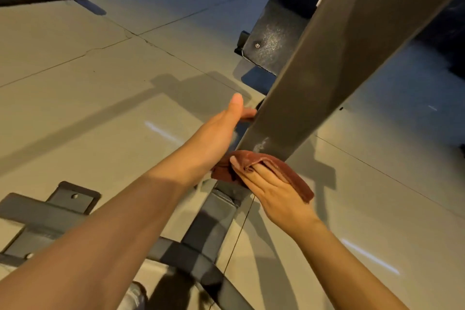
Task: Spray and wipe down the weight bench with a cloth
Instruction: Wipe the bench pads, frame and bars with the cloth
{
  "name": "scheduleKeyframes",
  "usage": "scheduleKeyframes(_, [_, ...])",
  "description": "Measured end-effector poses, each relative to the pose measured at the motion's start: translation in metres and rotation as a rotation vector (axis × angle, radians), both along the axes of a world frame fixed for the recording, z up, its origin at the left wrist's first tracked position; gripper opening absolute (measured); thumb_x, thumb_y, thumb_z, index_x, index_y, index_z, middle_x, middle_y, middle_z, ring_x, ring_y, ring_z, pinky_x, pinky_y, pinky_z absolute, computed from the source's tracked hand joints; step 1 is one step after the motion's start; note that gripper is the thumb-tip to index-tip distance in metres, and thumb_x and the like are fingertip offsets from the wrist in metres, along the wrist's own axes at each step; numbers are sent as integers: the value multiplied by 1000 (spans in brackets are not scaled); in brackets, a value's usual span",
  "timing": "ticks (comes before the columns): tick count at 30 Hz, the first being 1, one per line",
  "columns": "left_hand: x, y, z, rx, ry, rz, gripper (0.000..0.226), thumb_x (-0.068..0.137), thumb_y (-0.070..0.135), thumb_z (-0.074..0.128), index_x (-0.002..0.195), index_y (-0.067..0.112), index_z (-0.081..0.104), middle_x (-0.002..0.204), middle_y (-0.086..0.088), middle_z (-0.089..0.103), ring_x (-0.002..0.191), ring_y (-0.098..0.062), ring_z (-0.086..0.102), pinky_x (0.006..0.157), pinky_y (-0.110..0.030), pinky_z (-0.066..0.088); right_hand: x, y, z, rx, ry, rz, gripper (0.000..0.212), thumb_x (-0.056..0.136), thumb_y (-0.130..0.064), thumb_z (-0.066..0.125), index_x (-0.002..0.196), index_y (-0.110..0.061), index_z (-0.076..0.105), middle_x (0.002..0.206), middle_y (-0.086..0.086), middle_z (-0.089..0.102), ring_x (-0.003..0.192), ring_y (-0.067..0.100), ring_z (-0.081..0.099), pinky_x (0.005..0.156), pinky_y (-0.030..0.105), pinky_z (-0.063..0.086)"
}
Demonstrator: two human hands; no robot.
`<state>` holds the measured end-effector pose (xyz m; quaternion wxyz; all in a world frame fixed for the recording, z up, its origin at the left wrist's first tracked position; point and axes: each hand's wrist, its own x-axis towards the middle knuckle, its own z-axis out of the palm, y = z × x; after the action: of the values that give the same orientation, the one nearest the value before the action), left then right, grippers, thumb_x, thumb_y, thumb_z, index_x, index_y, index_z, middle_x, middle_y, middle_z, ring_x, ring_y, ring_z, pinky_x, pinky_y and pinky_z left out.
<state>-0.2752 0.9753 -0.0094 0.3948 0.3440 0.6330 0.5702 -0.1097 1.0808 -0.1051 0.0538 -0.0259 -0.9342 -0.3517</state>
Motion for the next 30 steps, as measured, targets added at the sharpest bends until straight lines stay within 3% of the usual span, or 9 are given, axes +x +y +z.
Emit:
scheduleKeyframes(4, [-8,6,5,27,-98,50,68,102,48,6,97,24,69,91,18,69,78,19,59,72,2,39,5,0,84,8,515,-42,60,86,-2,49,145,-10,43,152,8,41,120,28,42,118,39,6])
scheduleKeyframes(8, [-7,8,2,10,-97,74,79,98,59,4,81,29,75,94,20,73,97,12,59,106,-29,32,-11,12,96,41,654,38,46,98,-18,51,142,-5,45,154,12,29,121,39,38,116,44,14])
scheduleKeyframes(11, [-6,9,2,-21,-98,76,80,97,61,4,94,27,75,102,14,73,108,2,59,111,-36,31,-9,17,67,51,535,86,53,97,-27,54,145,-10,39,154,5,29,117,33,38,106,41,25])
scheduleKeyframes(13, [-6,8,3,-17,-77,58,77,98,59,4,95,27,74,102,14,73,102,6,60,102,-18,37,-1,17,35,63,356,84,66,87,-18,65,147,-10,37,156,1,27,119,25,39,101,35,30])
scheduleKeyframes(16, [-2,8,7,-22,-18,38,72,101,53,3,98,28,71,97,20,70,87,17,58,74,4,36,12,12,-22,57,-43,-23,91,70,-9,76,146,-6,29,155,4,24,139,20,32,120,39,9])
scheduleKeyframes(18, [0,7,6,-12,8,42,70,101,52,3,100,28,69,102,17,68,91,15,57,75,1,33,8,2,-37,164,-305,-37,95,78,-17,75,144,1,10,156,9,10,147,23,18,117,42,-10])
scheduleKeyframes(21, [1,6,7,-16,5,30,67,101,51,2,100,31,65,104,16,64,91,13,53,81,-4,30,-3,-8,-28,177,-512,15,75,100,-12,43,136,6,-20,160,14,-11,148,28,-10,103,44,-20])
scheduleKeyframes(25, [2,5,7,-11,8,29,65,100,54,5,97,31,66,95,21,66,82,15,58,71,-2,33,-3,-8,10,5,-49,-80,75,86,-13,61,151,-11,25,157,6,30,145,23,28,123,40,0])
scheduleKeyframes(30, [4,3,10,-7,-25,24,69,99,58,11,92,25,71,85,9,75,80,0,70,77,-15,53,-16,3,58,42,420,36,53,97,-12,54,148,-13,39,155,5,35,133,26,35,118,36,14])
